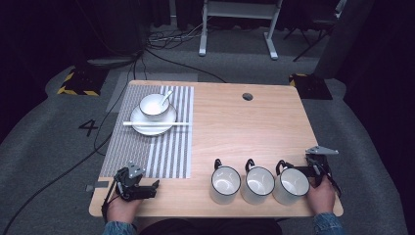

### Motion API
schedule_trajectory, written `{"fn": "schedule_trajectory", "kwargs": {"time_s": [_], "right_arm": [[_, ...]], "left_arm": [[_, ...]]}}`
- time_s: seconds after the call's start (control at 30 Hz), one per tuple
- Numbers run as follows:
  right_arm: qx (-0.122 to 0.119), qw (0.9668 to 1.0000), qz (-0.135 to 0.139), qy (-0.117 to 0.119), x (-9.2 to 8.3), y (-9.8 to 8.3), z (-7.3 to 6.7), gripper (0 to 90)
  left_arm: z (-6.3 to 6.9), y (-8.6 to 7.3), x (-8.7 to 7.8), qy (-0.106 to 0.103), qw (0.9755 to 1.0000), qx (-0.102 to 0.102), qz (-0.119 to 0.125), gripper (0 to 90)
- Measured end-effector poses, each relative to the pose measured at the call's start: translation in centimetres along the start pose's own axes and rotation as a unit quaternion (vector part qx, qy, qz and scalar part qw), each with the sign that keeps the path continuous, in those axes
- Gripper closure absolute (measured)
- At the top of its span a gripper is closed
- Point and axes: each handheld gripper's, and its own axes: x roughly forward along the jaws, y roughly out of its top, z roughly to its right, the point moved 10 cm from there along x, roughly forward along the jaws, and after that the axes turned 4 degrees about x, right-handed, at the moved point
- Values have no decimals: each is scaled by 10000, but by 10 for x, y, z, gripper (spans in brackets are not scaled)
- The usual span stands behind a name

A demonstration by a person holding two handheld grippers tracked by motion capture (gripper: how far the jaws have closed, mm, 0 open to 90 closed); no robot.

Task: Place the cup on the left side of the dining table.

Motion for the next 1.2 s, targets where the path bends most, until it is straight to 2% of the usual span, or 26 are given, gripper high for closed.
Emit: {"fn": "schedule_trajectory", "kwargs": {"time_s": [0.4,0.47,0.5,0.6,0.63,0.73,0.77,0.87,0.9,0.93,1.1,1.2], "right_arm": [[7,10000,-2,2,0,0,0,2],[9,10000,-3,2,0,0,0,2],[10,10000,-3,2,0,0,0,2],[10,10000,-2,3,0,0,0,2],[10,10000,-3,1,0,0,0,2],[8,10000,-3,1,0,0,0,2],[11,10000,-2,2,0,0,0,2],[8,10000,-2,2,0,0,0,2],[17,10000,-1,12,0,0,-1,2],[6,10000,-3,1,0,0,0,2],[21,10000,-2,13,0,0,-1,2],[6,10000,-9,8,0,0,0,2]], "left_arm": [[2,0,-1,-36,10000,-3,-18,67],[2,3,-2,15,10000,62,51,68],[4,5,-4,-4,9999,30,123,68],[5,14,-10,1,9991,69,419,68],[5,16,-13,-2,9986,94,525,68],[7,25,-21,-59,9959,-2,906,68],[8,30,-25,-83,9941,58,1079,66],[16,40,-34,-146,9903,221,1363,65],[19,42,-36,-187,9892,209,1440,65],[27,48,-41,-350,9871,175,1555,65],[37,57,-53,-501,9848,231,1650,66],[43,62,-61,-575,9844,227,1645,66]]}}
